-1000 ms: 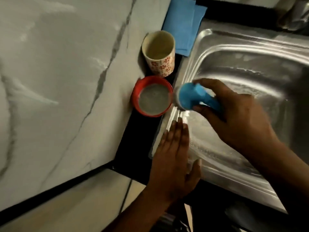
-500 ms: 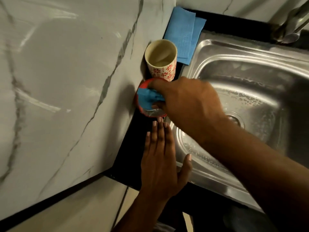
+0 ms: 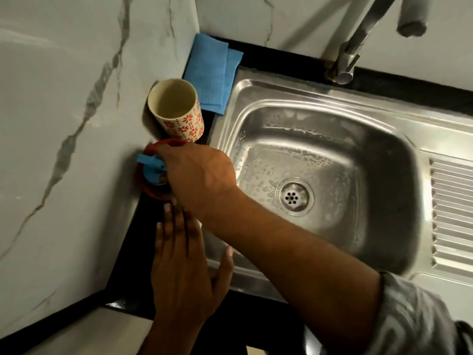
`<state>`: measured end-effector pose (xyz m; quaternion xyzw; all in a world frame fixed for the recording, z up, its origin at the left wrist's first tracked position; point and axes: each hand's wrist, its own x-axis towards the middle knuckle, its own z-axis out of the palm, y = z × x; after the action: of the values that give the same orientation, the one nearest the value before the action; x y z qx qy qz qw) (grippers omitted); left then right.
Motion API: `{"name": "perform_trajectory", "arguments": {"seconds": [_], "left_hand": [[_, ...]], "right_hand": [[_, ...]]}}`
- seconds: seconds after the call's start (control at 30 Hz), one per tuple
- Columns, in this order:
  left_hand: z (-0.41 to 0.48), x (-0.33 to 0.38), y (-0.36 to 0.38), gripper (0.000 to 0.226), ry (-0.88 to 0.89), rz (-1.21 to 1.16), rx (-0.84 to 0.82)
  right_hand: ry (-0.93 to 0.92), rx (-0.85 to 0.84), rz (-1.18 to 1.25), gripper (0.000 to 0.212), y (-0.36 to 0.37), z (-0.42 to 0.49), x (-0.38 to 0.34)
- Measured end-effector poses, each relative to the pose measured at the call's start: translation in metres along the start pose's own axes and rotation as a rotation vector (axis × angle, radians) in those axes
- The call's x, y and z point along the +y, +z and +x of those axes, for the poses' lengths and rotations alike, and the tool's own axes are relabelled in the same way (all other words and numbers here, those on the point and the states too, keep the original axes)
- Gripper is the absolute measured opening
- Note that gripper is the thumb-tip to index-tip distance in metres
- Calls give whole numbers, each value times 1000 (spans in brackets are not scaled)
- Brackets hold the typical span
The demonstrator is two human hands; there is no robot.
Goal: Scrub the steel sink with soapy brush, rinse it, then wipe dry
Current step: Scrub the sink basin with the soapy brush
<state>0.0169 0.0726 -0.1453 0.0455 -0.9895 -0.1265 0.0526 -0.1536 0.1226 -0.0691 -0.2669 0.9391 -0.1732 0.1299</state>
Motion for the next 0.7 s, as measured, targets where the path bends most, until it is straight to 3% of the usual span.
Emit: {"name": "perform_trajectory", "arguments": {"seconds": [0.1, 0.2, 0.33, 0.4, 0.53, 0.7], "left_hand": [[3, 1, -1, 91, -12, -18, 17], [2, 3, 0, 97, 13, -24, 47], [1, 22, 6, 96, 123, -52, 112], [5, 41, 17, 92, 209, -116, 61], [24, 73, 39, 91, 244, -201, -96], [42, 92, 48, 91, 173, -253, -140]], "right_hand": [[31, 19, 68, 45, 0, -3, 13], [34, 140, 225, 49, -5, -15, 26], [-45, 354, 243, 57, -21, -51, 68], [29, 389, 214, 57, -28, -80, 109], [353, 343, -123, 54, -47, -150, 217], [594, 21, -603, 55, -82, -195, 327]]}}
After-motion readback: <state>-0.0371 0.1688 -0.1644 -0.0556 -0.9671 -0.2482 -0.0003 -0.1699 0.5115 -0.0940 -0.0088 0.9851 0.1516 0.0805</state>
